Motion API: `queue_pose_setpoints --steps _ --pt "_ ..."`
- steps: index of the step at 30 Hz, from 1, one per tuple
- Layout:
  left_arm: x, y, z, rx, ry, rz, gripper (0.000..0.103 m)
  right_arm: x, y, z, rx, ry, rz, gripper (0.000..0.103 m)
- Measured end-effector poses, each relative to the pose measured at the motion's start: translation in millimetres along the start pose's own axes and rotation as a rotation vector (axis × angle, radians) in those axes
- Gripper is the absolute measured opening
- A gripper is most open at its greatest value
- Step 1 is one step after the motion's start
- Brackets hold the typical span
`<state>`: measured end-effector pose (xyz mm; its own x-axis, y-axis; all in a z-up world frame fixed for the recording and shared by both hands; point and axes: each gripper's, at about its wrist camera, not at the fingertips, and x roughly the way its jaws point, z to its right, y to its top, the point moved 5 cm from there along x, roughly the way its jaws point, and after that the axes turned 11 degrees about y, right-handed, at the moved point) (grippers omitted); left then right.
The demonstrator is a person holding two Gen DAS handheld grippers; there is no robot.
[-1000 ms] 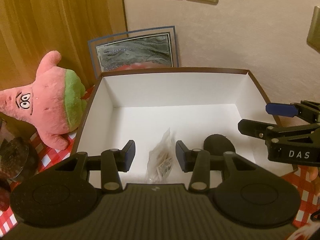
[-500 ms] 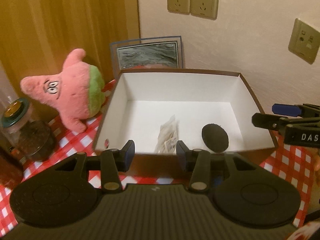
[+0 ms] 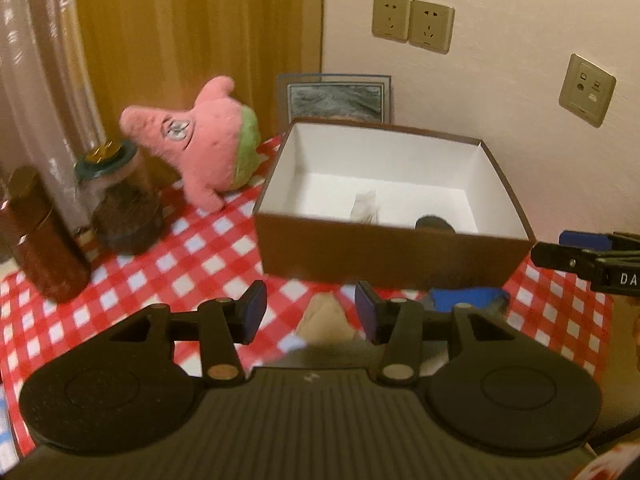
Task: Organize soft objects
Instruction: 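Move both open tools back from the box to the pile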
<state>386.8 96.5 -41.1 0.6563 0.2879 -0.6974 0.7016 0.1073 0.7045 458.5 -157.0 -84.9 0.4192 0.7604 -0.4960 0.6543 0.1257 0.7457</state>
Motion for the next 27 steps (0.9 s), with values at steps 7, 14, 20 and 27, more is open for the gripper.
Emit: queue_pose_setpoints --steps 7,14,20,27 --pt "-19 -44 -15 -0.008 0.006 -0.046 0.047 -8 -46 -26 -0.035 0.02 -0.084 0.078" --pt "-27 -80 -16 0.005 0.018 -0.074 0.048 -8 -89 -52 -0.128 0.036 -0.159 0.078" --pt "-24 -108 -11 0.028 0.018 -0.118 0.048 0 -118 -68 -0.259 0.044 -0.226 0.078" --pt "-20 -130 -6 0.036 0.012 -0.162 0.048 12 -147 -83 -0.414 0.058 -0.302 0.078"
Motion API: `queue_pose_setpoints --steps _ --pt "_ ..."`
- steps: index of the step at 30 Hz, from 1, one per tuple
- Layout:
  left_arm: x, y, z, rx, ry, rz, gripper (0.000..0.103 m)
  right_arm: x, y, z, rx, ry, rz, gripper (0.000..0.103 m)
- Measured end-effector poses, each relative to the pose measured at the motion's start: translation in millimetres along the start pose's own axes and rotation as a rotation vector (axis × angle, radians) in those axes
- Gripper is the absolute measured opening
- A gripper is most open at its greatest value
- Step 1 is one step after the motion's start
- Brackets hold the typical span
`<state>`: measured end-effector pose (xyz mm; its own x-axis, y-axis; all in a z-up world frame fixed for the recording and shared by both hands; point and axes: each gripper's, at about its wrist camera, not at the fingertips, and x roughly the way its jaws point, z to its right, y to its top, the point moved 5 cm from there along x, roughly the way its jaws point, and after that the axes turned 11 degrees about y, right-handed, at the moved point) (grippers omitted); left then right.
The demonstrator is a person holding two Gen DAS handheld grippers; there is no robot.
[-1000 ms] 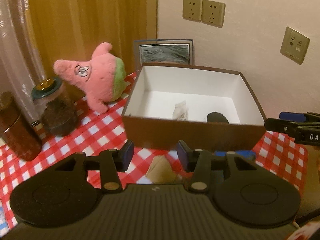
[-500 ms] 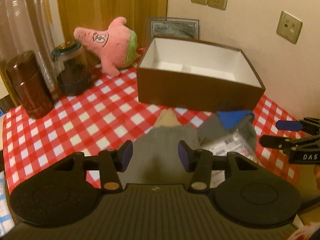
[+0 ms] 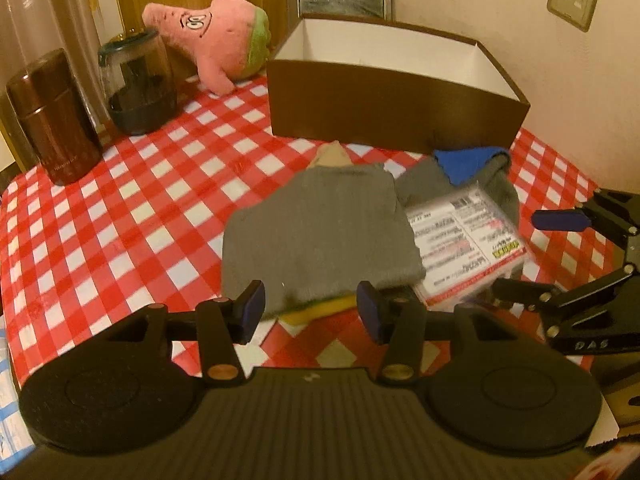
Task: Organize soft objects
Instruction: 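Move both open tools back from the box to the pile, then grasp the grey cloth with the left tool while the right tool grasps the orange packet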
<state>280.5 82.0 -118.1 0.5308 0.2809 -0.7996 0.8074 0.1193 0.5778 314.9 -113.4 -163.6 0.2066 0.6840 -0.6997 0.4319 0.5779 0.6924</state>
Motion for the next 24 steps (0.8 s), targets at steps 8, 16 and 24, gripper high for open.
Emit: queue_pose_setpoints --steps 8,16,24 --pt "6 -10 5 0.015 -0.003 -0.025 0.048 26 -15 -18 -0.182 -0.055 -0.063 0.078" --pt "11 -13 6 0.023 -0.005 -0.038 0.048 48 -23 -27 -0.308 -0.115 -0.088 0.078" --pt "15 -12 12 0.052 0.006 -0.029 0.048 62 -17 -17 -0.254 -0.114 -0.066 0.073"
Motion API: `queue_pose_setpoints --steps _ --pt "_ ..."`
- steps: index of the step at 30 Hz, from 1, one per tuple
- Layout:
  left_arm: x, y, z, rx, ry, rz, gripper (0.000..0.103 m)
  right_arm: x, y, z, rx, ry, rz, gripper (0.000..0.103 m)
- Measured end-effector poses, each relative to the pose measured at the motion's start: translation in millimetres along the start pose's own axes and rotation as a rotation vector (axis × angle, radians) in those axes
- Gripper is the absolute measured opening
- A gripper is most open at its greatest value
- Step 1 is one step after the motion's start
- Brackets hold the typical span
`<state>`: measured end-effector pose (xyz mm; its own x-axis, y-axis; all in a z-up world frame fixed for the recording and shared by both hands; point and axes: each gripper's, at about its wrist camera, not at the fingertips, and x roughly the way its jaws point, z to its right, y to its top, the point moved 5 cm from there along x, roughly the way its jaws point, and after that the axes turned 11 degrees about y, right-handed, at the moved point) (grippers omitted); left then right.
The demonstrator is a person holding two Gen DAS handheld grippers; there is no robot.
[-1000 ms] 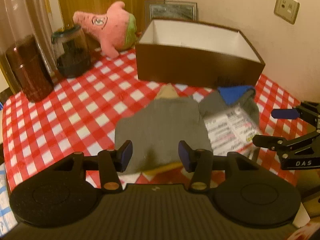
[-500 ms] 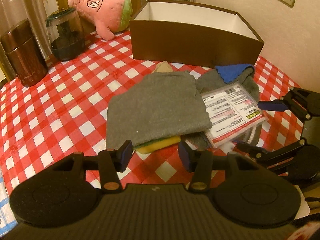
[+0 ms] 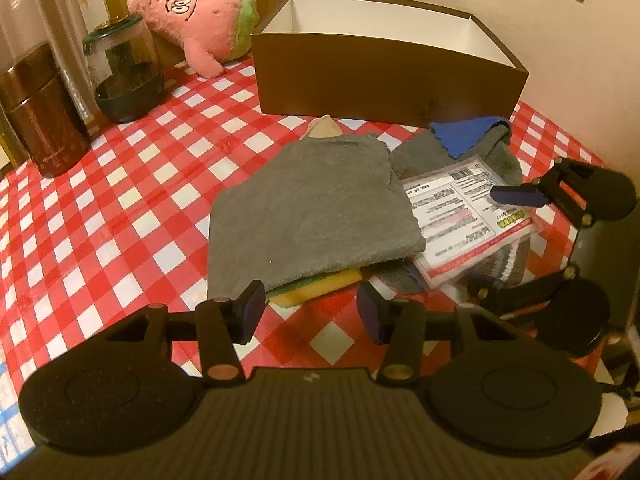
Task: Organize soft objects
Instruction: 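Grasp the grey cloth with the left tool while the right tool grasps the orange packet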
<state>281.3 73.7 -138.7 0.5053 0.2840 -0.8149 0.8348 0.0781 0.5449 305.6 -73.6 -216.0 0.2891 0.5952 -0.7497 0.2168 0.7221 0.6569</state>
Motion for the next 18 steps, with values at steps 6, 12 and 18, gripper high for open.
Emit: queue_pose_setpoints --steps 6,12,18 --pt "0 4 6 0.035 0.005 0.025 0.052 -18 11 36 0.277 0.092 0.057 0.05" --pt "6 12 19 0.102 0.029 0.067 0.052 -25 18 58 0.346 0.074 0.091 0.047" --pt "16 14 42 0.25 0.081 0.118 0.054 -21 20 60 0.332 0.065 0.103 0.047"
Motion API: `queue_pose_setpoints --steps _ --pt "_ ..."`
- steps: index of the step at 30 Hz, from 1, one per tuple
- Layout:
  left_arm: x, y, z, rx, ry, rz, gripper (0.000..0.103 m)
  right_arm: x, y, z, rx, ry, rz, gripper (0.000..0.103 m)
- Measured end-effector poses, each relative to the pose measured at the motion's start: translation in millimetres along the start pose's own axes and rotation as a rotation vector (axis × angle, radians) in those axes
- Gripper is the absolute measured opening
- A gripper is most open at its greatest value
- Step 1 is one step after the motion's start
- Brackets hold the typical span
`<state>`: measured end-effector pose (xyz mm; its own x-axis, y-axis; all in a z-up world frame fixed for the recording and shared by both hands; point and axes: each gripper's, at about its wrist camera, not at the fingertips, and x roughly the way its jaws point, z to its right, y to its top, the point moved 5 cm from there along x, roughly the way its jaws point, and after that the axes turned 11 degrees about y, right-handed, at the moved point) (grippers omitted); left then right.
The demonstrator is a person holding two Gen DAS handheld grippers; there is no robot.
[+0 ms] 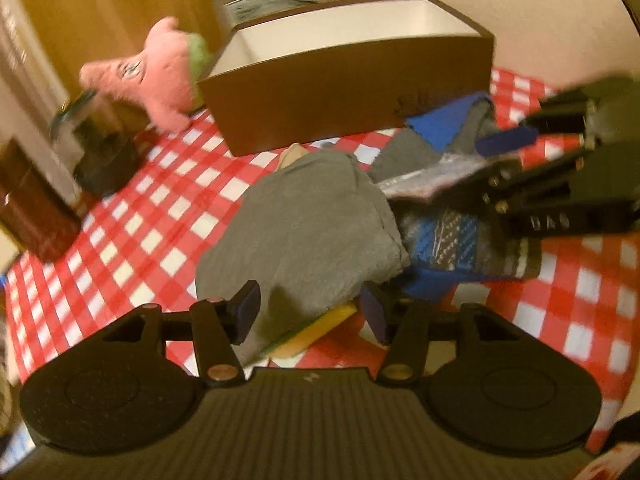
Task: Organize soft objects
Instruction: 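Grasp the grey cloth with the left tool while the right tool grasps the orange packet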
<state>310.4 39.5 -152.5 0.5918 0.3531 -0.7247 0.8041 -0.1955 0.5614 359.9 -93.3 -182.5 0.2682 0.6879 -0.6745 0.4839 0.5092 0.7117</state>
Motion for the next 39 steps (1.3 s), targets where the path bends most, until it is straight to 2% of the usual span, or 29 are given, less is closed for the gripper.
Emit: queue_pose_setpoints --steps 9,12,15,16,17,19,20,23,26,31,35,37,38,39 --pt "12 0 21 0.14 0.022 0.039 0.056 5 5 4 0.005 0.019 0.007 0.047" --pt "16 2 23 0.145 0.041 0.044 0.056 6 5 5 0.002 0.023 0.003 0.047" --pt "20 10 18 0.089 0.033 0.05 0.054 7 5 6 0.004 0.028 -0.006 0.047" --pt "21 12 16 0.074 0.025 0.047 0.047 8 4 7 0.005 0.029 -0.008 0.047" --pt "23 14 12 0.052 0.016 0.044 0.03 9 4 7 0.006 0.03 -0.01 0.047" --pt "25 17 2 -0.006 -0.02 0.031 0.017 10 4 8 0.006 0.031 -0.017 0.047" --pt "24 19 -7 -0.066 -0.048 0.026 0.012 11 3 8 0.004 0.03 -0.021 0.047" --pt "22 21 -36 -0.238 -0.112 0.01 0.01 14 3 9 -0.005 0.028 -0.031 0.047" --pt "21 19 -63 -0.359 -0.112 0.007 0.009 18 2 9 -0.024 0.023 -0.04 0.047" --pt "22 14 -88 -0.414 -0.041 -0.001 0.009 28 4 7 -0.071 0.005 -0.057 0.047" --pt "32 9 -89 -0.428 -0.032 -0.032 0.01 42 8 4 -0.126 -0.006 -0.071 0.047" --pt "36 8 -87 -0.423 -0.029 -0.037 0.009 47 10 1 -0.163 -0.014 -0.079 0.037" --pt "37 8 -85 -0.421 -0.034 -0.037 0.009 49 10 0 -0.181 -0.015 -0.083 0.026" --pt "37 9 -85 -0.417 -0.037 -0.034 0.008 51 11 -1 -0.193 -0.018 -0.09 0.022"
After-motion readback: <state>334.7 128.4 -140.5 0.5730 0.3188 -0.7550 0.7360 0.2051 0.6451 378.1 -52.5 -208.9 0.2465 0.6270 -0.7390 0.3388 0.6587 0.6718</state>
